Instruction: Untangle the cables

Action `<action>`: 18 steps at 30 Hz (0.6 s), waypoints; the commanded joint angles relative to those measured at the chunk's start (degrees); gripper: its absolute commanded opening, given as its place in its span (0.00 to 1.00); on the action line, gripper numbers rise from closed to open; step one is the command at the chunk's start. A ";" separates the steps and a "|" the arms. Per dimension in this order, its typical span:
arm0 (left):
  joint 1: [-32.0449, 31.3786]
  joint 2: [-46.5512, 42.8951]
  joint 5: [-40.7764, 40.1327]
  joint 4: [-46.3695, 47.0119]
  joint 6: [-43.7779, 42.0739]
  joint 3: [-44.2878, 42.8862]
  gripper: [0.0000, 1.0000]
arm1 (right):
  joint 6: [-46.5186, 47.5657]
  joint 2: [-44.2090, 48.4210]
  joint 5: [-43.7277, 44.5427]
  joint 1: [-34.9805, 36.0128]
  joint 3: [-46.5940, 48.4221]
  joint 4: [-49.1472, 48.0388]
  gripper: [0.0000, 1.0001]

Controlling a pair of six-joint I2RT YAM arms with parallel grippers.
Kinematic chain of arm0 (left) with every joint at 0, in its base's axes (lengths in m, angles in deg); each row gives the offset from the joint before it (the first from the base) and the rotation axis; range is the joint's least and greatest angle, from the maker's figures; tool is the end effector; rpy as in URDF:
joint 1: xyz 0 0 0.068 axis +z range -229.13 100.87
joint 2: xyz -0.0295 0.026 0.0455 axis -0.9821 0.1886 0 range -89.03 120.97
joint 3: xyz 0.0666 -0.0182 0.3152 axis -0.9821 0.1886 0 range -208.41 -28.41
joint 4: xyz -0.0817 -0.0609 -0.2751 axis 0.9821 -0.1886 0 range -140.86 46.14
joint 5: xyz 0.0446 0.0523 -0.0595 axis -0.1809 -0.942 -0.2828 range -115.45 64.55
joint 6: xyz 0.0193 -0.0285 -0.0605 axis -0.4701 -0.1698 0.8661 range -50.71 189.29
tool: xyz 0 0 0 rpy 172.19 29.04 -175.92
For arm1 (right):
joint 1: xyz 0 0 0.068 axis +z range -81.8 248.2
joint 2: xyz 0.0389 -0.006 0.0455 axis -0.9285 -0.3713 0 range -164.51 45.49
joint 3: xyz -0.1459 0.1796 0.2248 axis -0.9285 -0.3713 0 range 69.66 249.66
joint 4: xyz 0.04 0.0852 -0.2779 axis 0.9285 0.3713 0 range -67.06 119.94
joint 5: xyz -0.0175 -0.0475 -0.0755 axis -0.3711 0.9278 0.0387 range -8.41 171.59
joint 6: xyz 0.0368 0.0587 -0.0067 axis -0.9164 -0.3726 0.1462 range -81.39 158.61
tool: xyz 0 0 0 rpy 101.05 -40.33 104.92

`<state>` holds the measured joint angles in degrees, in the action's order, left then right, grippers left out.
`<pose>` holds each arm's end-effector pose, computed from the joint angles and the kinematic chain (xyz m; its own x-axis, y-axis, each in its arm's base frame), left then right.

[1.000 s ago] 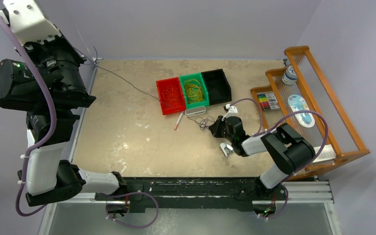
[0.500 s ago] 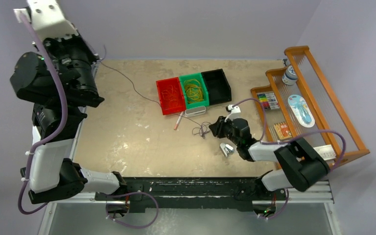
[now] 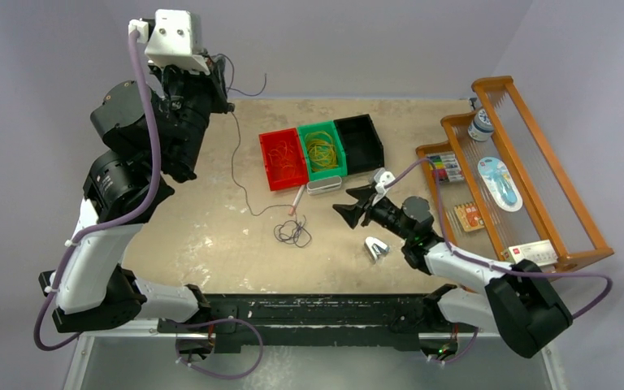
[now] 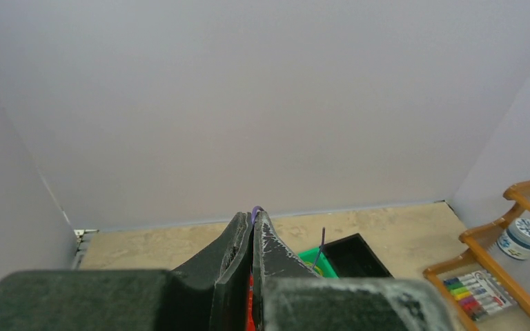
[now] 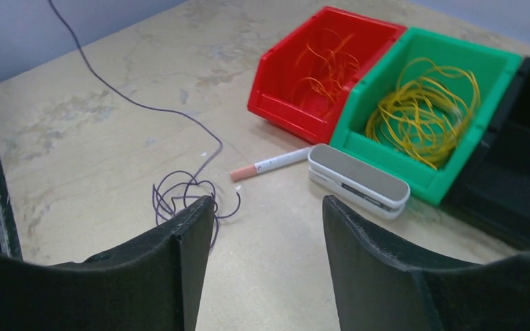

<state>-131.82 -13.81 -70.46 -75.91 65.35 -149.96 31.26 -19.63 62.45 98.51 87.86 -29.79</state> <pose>0.1525 -0.1342 0.6896 0.1593 -0.1289 -0.9788 0.1362 0.9848 -0.1075 0.2052 0.1414 0.2496 -0.0105 0.1339 -0.9909 -0.7633 0.6391 0.0945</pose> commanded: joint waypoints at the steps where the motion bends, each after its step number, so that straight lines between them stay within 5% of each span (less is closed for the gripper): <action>1: -0.31 -0.82 4.13 1.51 2.92 -0.08 0.00 | 5.81 -5.05 -11.10 -0.10 5.32 -8.26 0.64; 18: -0.29 -0.42 4.94 0.70 3.58 -1.48 0.00 | 16.26 -32.22 -10.80 8.59 27.07 -0.16 0.71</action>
<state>-131.82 -13.81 -66.57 -76.18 68.19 -149.88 44.72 -49.75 50.82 107.23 111.62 -29.75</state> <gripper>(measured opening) 0.010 0.711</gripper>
